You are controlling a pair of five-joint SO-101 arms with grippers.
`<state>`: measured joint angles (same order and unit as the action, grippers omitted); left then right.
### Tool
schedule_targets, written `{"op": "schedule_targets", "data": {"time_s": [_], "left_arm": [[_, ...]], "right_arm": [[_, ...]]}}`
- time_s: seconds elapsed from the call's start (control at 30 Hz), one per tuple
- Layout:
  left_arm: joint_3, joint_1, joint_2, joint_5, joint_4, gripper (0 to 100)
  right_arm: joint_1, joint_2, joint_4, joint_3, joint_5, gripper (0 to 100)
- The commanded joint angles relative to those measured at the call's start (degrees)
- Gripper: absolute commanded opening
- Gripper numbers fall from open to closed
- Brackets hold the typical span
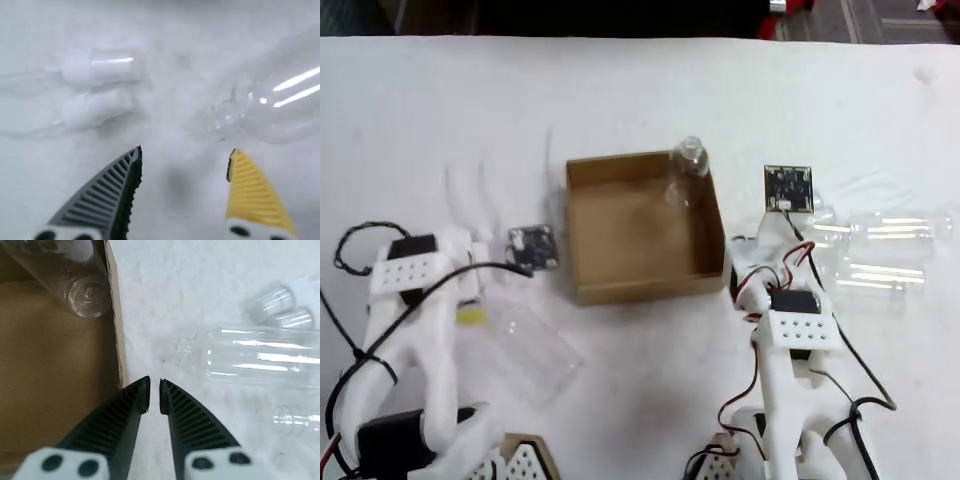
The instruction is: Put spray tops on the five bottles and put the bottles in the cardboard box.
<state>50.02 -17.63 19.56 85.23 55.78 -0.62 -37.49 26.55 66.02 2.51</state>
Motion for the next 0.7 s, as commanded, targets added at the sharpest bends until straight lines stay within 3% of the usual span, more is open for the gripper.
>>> {"op": "schedule_targets", "data": {"time_s": [0.0, 0.47, 0.67], "left_arm": [[2.46, 4.88, 1.98, 0.09, -0.97, 26], [3.78, 9.19, 2.15, -0.09, -3.69, 26], [3.52, 14.99, 1.98, -5.10, -3.87, 26]], "right_arm": [[0.48, -0.57, -0.13, -2.73, 0.88, 1.8], [0.48, -0.57, -0.13, -2.73, 0.88, 1.8], [0.48, -0.57, -0.13, -2.73, 0.88, 1.8]]}}
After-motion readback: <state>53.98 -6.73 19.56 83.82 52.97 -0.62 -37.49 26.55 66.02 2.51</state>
